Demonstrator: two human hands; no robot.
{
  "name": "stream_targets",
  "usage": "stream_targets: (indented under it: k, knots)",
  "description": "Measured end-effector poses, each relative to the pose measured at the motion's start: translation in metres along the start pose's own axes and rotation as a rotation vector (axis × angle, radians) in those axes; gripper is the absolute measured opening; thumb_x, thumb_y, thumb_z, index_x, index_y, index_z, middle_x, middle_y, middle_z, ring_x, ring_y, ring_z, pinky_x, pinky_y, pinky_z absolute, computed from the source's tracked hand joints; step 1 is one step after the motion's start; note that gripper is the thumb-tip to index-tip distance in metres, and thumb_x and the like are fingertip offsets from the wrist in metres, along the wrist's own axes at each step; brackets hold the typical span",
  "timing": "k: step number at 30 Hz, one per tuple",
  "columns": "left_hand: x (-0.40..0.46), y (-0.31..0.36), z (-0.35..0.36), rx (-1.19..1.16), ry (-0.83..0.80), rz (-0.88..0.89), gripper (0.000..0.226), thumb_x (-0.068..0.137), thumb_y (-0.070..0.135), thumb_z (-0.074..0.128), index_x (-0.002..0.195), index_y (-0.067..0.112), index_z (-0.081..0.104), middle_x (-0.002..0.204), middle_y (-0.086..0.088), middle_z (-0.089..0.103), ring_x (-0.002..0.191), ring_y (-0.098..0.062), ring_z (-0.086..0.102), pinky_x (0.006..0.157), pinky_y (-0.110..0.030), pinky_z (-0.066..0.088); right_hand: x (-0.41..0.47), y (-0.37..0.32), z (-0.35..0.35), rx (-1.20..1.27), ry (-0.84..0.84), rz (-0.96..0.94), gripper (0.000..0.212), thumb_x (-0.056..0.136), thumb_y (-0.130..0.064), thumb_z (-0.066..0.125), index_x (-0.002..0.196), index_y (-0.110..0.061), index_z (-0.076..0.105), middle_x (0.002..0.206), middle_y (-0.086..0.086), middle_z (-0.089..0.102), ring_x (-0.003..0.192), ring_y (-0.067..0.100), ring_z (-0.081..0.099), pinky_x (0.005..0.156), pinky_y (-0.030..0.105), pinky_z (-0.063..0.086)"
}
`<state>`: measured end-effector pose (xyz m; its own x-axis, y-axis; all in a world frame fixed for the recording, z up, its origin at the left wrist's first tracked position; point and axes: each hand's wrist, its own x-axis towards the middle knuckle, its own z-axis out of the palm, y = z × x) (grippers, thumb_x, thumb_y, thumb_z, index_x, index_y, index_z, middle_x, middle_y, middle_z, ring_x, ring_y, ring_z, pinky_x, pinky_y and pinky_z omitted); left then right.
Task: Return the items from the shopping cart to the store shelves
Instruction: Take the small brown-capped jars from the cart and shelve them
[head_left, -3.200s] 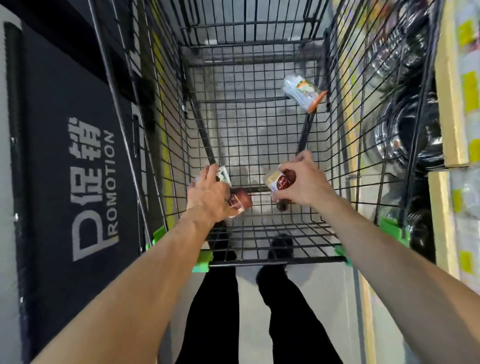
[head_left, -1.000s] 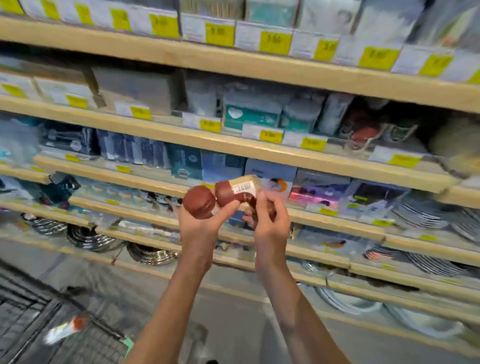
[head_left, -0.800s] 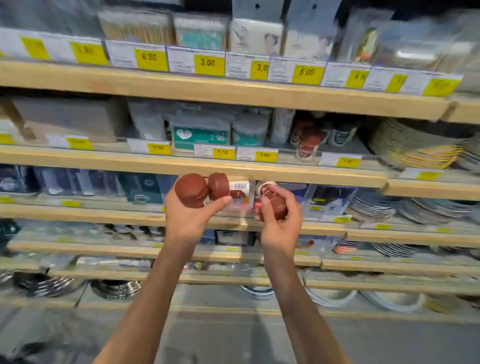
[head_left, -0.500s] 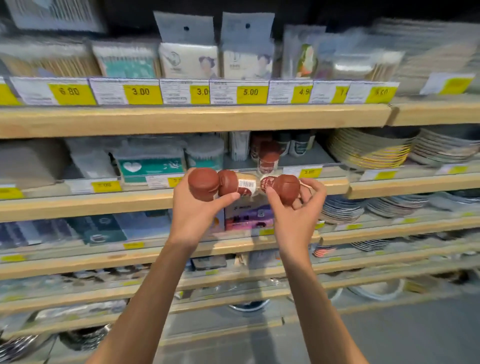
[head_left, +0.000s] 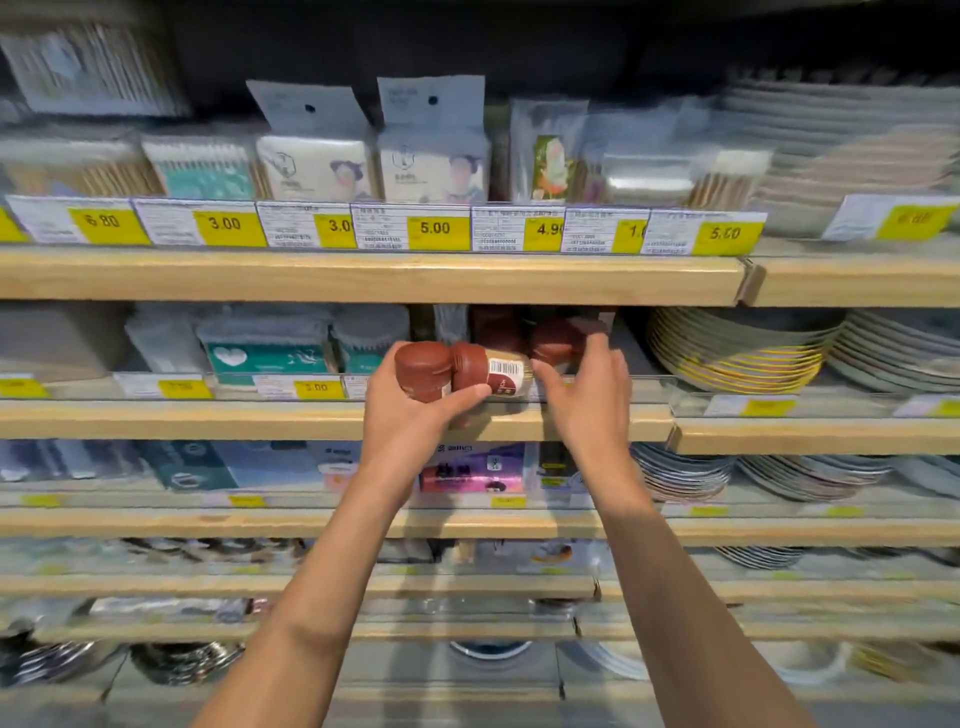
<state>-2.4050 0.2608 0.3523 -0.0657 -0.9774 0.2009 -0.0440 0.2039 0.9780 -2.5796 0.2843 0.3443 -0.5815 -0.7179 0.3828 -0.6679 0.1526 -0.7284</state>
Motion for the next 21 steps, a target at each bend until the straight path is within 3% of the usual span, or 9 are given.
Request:
stream_targets:
  k: [3,6,8,11,14,16,18,21]
  knots:
    - [-0.009,-0.003,0.004,-0.033,0.021,-0.025,0.045,0.063,0.006,0.092,0.095,0.016,0.062,0.086,-0.004,0.073,0.079,-0.018,0.072,0.06,-0.031,0.06,-0.001,-0.005,-0.009,-0.281,-0.008,-0.13,0.039,0.093,-0.041,0.065,0.104,-0.003,0.06,0.1,0.019,0.067,0.101,0.038,0.059,0.084,0.042,0.044]
    - [-0.017,-0.007,0.005,-0.021,0.023,-0.025,0.048,0.062,0.009,0.094,0.099,0.01,0.063,0.09,-0.008,0.073,0.084,-0.021,0.073,0.067,-0.031,0.061,0.001,-0.003,-0.014,-0.361,-0.045,-0.172,0.038,0.096,-0.04,0.061,0.104,-0.003,0.06,0.099,0.019,0.068,0.099,0.039,0.061,0.085,0.044,0.044]
    - [-0.024,-0.011,0.006,-0.048,0.005,-0.042,0.05,0.062,0.007,0.093,0.101,0.007,0.063,0.092,-0.013,0.074,0.086,-0.03,0.073,0.064,-0.035,0.062,-0.003,0.002,-0.016,-0.243,0.026,-0.184,0.035,0.093,-0.034,0.064,0.11,-0.004,0.058,0.104,0.018,0.064,0.104,0.036,0.059,0.088,0.043,0.045]
    - [-0.035,-0.016,0.01,-0.005,-0.021,-0.009,0.048,0.06,0.011,0.095,0.096,0.015,0.065,0.085,0.0,0.075,0.078,-0.015,0.073,0.068,-0.028,0.059,-0.027,0.01,-0.021,0.074,0.226,-0.353,0.03,0.089,-0.023,0.064,0.116,-0.01,0.06,0.109,0.005,0.061,0.103,0.024,0.058,0.09,0.037,0.046]
    - [-0.039,-0.019,0.016,-0.015,-0.064,-0.01,0.045,0.061,0.006,0.094,0.093,0.013,0.064,0.081,0.003,0.073,0.072,-0.005,0.069,0.068,-0.021,0.054,-0.047,0.017,-0.019,0.201,-0.012,-0.524,0.031,0.093,-0.028,0.059,0.119,-0.011,0.064,0.11,0.0,0.061,0.101,0.017,0.058,0.087,0.03,0.048]
    - [-0.04,-0.02,0.018,-0.048,-0.088,-0.033,0.045,0.062,0.006,0.093,0.097,0.008,0.065,0.087,-0.004,0.075,0.078,-0.013,0.071,0.072,-0.033,0.059,-0.054,0.024,-0.014,0.198,-0.156,-0.541,0.036,0.096,-0.035,0.055,0.125,-0.015,0.063,0.115,-0.005,0.063,0.107,0.012,0.058,0.092,0.03,0.048]
    - [-0.039,-0.02,0.023,-0.094,-0.113,-0.043,0.047,0.063,0.009,0.092,0.102,0.005,0.067,0.093,-0.01,0.077,0.083,-0.02,0.072,0.078,-0.045,0.059,-0.056,0.028,-0.012,0.243,-0.189,-0.474,0.041,0.098,-0.04,0.051,0.131,-0.018,0.061,0.12,-0.012,0.061,0.114,0.005,0.055,0.098,0.027,0.046]
    - [-0.039,-0.014,0.029,-0.146,-0.141,-0.033,0.051,0.063,0.016,0.092,0.107,0.004,0.068,0.096,-0.012,0.077,0.085,-0.026,0.073,0.081,-0.049,0.059,-0.056,0.027,-0.017,0.371,-0.194,-0.359,0.046,0.095,-0.042,0.054,0.136,-0.023,0.059,0.127,-0.012,0.061,0.123,0.007,0.055,0.104,0.031,0.046]
